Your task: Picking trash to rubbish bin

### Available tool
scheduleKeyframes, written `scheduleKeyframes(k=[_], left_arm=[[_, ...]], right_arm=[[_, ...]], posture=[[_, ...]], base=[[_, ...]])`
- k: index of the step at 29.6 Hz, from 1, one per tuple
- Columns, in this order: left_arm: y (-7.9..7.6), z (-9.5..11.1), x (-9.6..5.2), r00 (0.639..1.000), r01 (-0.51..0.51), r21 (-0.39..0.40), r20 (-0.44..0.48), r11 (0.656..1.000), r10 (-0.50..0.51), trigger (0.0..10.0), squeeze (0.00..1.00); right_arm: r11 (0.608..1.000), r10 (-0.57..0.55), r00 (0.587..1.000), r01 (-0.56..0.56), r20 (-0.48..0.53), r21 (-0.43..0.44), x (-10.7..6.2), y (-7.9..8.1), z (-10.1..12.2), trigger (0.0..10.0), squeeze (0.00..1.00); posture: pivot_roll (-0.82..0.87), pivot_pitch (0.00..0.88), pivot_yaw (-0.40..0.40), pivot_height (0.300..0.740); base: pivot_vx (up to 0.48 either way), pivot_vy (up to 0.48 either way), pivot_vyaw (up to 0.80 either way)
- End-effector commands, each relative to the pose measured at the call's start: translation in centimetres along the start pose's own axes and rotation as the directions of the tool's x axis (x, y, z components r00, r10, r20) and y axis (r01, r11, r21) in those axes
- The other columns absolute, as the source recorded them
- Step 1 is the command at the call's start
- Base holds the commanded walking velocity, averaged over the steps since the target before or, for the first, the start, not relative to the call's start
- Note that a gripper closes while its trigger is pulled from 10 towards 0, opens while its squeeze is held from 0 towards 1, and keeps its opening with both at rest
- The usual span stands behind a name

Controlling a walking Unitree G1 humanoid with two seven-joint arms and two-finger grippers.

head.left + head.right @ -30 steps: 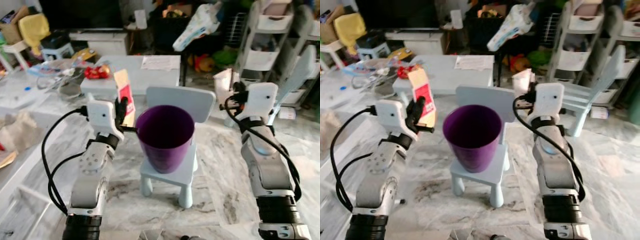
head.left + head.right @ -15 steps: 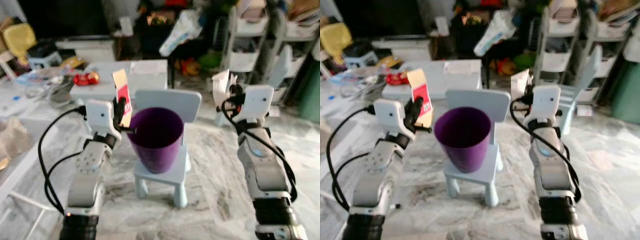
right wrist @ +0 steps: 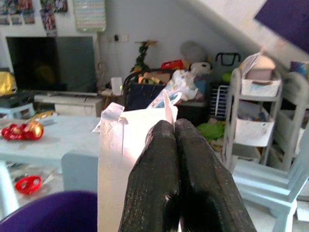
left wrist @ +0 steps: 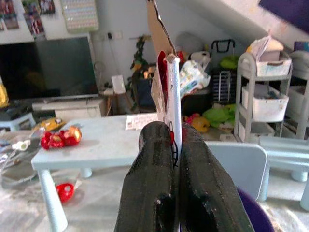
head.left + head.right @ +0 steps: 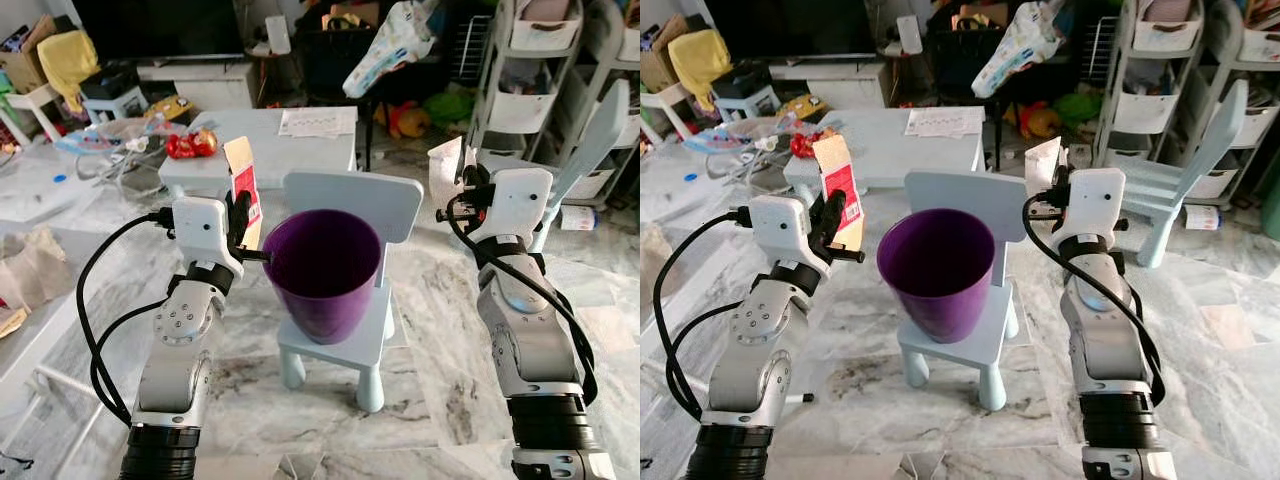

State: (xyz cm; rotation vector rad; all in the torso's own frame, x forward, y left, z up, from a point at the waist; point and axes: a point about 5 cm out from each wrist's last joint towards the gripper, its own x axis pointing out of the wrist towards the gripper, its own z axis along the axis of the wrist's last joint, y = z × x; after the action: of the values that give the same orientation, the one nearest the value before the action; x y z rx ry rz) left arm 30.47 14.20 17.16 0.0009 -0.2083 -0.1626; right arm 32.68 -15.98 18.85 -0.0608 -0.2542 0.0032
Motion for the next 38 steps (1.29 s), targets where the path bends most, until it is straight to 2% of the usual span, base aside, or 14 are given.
scheduleKeyframes(k=[1,9,29,38], left_arm=[[0.3,-0.2,-0.1,1.0,-0.01,0.004,-0.01,1.0,0.01,10.0,0.0],[0.3,-0.5,-0.2,1.0,-0.004,-0.002,-0.025,1.0,0.004,10.0,0.0],[0.6,-0.6,-0.3,0.999,-0.021,0.009,-0.031,1.0,0.021,10.0,0.0],[1.6,-2.5,-0.8,0.992,-0.069,0.077,-0.096,0.995,0.076,10.0,0.0]], right_arm=[[1.0,0.01,1.0,-0.01,0.016,-0.001,0.0,0.2,0.4,10.0,0.0],[0.999,0.048,0.999,-0.048,0.005,0.012,-0.2,0.9,0.1,10.0,0.0],[0.996,0.091,0.996,-0.091,-0.006,0.023,-0.4,1.4,-0.2,10.0,0.0],[0.986,0.154,0.987,-0.152,-0.037,0.064,-0.7,2.3,-1.1,10.0,0.0]], posture=[[0.0,0.042,0.061,0.74],[0.0,0.042,0.058,0.74],[0.0,0.042,0.054,0.74],[0.01,0.033,0.06,0.74]], base=[[0.0,0.0,0.0],[0.386,0.0,0.0],[0.473,0.0,0.0],[0.03,0.0,0.0]])
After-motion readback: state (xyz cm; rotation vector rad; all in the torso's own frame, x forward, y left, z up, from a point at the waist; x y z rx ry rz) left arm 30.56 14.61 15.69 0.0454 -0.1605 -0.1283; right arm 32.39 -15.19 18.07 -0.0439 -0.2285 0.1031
